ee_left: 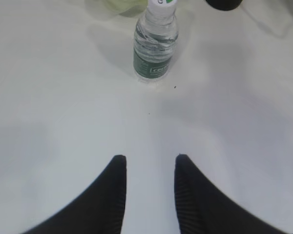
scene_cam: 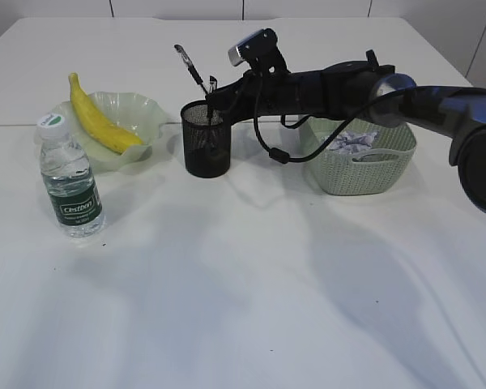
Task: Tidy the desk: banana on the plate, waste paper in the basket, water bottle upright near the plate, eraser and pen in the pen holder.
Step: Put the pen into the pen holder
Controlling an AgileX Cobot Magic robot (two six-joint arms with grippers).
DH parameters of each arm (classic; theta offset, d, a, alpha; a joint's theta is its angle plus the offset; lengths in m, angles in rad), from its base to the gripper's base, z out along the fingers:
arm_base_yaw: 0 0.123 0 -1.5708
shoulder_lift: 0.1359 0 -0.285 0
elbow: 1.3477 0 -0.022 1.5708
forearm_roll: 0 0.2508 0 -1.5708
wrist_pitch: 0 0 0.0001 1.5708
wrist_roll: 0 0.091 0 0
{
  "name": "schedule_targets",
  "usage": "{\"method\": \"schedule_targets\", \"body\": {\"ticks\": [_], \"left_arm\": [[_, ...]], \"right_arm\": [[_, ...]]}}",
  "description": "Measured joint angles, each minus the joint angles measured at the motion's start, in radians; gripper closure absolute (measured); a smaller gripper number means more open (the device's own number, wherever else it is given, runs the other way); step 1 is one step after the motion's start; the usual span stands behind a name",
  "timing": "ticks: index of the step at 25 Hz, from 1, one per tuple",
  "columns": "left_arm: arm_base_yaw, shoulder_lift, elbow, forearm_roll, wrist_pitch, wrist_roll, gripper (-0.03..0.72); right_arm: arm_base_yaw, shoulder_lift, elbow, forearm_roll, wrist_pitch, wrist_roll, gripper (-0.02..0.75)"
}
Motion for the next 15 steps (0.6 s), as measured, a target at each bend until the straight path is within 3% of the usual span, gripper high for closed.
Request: {"method": "schedule_targets", "body": {"ticks": [15], "left_arm": [[0.000, 0.000, 0.000, -0.011, -0.002, 0.000, 0.452]], "right_arm": [[0.000, 0.000, 0.000, -0.003, 0.024, -0.002, 0.698]]}}
